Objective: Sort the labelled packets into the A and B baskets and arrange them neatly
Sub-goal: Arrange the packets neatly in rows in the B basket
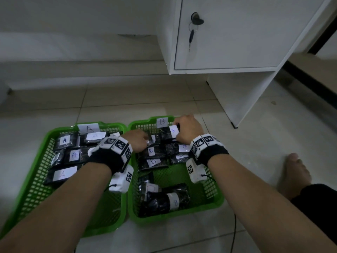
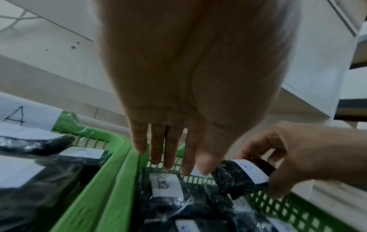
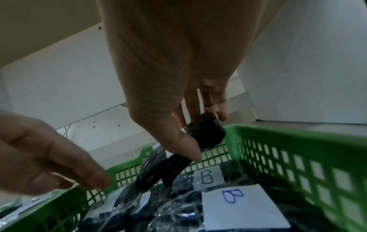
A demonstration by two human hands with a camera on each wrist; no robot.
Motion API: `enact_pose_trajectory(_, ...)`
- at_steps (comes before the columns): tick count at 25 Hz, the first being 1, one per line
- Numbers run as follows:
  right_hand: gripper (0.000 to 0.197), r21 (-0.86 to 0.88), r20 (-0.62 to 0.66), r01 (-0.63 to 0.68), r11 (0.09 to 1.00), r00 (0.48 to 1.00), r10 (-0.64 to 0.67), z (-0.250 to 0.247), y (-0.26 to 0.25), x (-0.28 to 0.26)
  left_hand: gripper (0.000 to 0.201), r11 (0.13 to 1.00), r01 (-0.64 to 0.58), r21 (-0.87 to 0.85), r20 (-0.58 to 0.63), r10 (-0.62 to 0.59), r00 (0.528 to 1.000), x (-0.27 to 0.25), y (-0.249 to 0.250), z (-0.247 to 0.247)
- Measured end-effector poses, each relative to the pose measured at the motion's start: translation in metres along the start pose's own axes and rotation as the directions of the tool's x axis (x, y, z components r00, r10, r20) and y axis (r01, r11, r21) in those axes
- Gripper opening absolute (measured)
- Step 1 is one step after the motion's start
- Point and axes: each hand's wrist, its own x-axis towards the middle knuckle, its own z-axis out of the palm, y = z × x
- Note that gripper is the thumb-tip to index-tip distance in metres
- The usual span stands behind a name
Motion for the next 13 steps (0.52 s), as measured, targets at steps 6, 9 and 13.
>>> enact_pose_trajectory(6, 0.042, 0.045, 0.104, 0.033, 0.998, 0.994, -0.038, 0.027, -0.018, 0.022, 0.059, 0.993, 0.088, 0.078, 0.029, -0.090, 0.995, 0.023, -0.019, 0.017)
enact_pose_trajectory(9, 0.044, 0.019, 0.107, -0.002, 1.000, 0.994, 0.000, 0.035, -0.020, 0.027, 0.051, 0.992, 0.075, 0.104, 0.007, -0.076, 0.997, 0.021, -0.016, 0.016)
enact_pose_trajectory(13, 0.046, -0.050, 0.106, 0.007, 0.999, 0.994, -0.002, 0.035, -0.020, 0.029, 0.061, 0.991, 0.069, 0.116, 0.020, -0.072, 0.997, 0.024, -0.025, 0.015)
